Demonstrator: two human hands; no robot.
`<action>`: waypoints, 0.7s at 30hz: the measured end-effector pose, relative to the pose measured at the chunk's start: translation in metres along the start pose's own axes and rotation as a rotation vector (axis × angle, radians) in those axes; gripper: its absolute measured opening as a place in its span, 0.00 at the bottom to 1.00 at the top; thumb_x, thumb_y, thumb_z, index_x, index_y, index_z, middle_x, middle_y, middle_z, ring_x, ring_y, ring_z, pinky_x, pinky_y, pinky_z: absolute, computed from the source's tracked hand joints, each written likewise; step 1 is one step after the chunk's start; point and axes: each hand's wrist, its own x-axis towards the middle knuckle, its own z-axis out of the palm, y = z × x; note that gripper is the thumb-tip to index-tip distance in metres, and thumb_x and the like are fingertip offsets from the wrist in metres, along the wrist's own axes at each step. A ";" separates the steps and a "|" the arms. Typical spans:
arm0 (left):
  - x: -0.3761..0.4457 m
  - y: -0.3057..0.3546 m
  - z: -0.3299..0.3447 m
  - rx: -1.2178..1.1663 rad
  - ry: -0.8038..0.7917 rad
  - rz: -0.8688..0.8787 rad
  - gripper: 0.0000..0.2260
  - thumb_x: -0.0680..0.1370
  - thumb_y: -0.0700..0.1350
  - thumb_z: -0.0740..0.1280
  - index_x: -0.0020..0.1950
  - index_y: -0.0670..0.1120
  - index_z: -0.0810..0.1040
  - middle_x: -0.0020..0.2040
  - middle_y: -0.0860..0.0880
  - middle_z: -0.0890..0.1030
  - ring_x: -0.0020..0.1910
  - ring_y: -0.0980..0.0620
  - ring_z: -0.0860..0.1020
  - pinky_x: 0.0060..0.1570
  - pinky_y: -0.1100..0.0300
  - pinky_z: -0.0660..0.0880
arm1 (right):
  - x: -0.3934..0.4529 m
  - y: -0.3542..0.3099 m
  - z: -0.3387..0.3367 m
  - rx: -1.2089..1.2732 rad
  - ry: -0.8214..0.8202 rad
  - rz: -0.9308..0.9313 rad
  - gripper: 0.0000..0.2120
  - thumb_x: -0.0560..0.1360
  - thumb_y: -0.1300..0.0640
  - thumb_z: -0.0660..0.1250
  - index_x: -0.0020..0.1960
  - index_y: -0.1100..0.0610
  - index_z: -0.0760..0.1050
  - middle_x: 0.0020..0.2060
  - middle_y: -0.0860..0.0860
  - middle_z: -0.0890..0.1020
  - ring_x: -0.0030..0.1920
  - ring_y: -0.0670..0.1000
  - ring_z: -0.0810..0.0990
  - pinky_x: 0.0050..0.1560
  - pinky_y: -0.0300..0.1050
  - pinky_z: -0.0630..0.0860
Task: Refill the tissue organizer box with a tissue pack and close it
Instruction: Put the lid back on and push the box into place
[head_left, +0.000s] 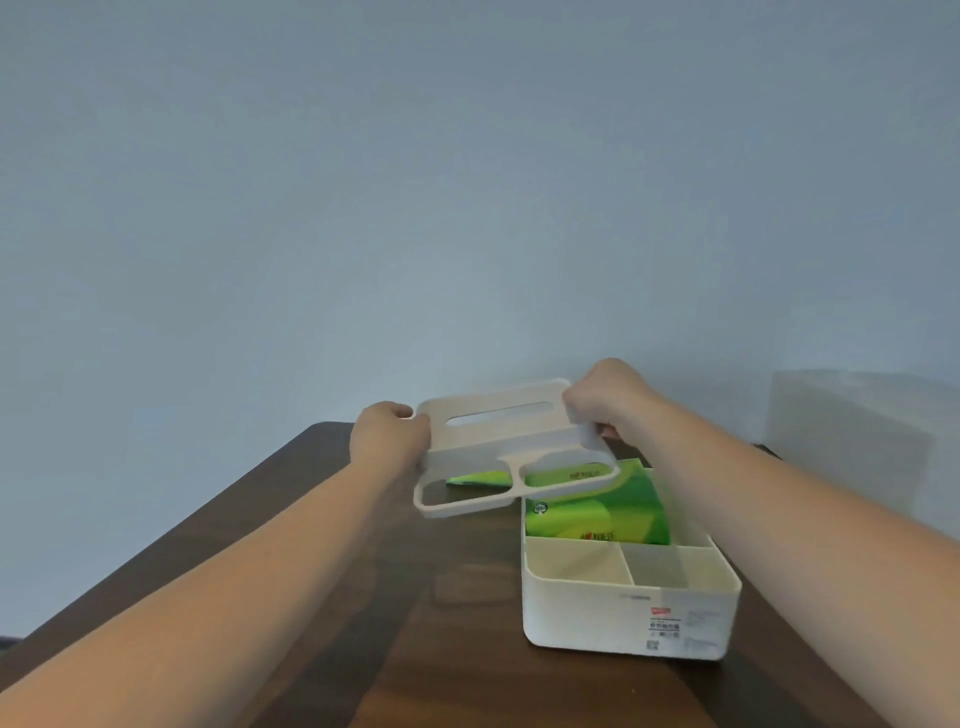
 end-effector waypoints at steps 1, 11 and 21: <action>-0.006 0.005 0.009 -0.008 -0.021 -0.005 0.17 0.75 0.43 0.63 0.61 0.39 0.78 0.59 0.40 0.81 0.54 0.39 0.79 0.54 0.52 0.76 | 0.000 0.011 -0.007 -0.008 0.008 0.015 0.09 0.66 0.70 0.66 0.32 0.61 0.70 0.27 0.57 0.72 0.31 0.56 0.73 0.35 0.43 0.69; -0.049 0.015 0.078 0.041 -0.197 -0.033 0.11 0.73 0.40 0.63 0.32 0.51 0.74 0.38 0.49 0.77 0.41 0.45 0.72 0.44 0.60 0.70 | -0.016 0.106 -0.030 -0.203 -0.019 0.159 0.08 0.70 0.64 0.65 0.33 0.62 0.72 0.29 0.56 0.74 0.29 0.55 0.73 0.30 0.41 0.67; -0.052 0.006 0.108 0.023 -0.185 -0.068 0.09 0.74 0.39 0.62 0.37 0.48 0.80 0.36 0.48 0.78 0.40 0.45 0.73 0.42 0.61 0.71 | -0.014 0.131 -0.021 -0.241 -0.021 0.185 0.04 0.72 0.61 0.64 0.41 0.60 0.75 0.34 0.54 0.76 0.33 0.53 0.74 0.31 0.41 0.68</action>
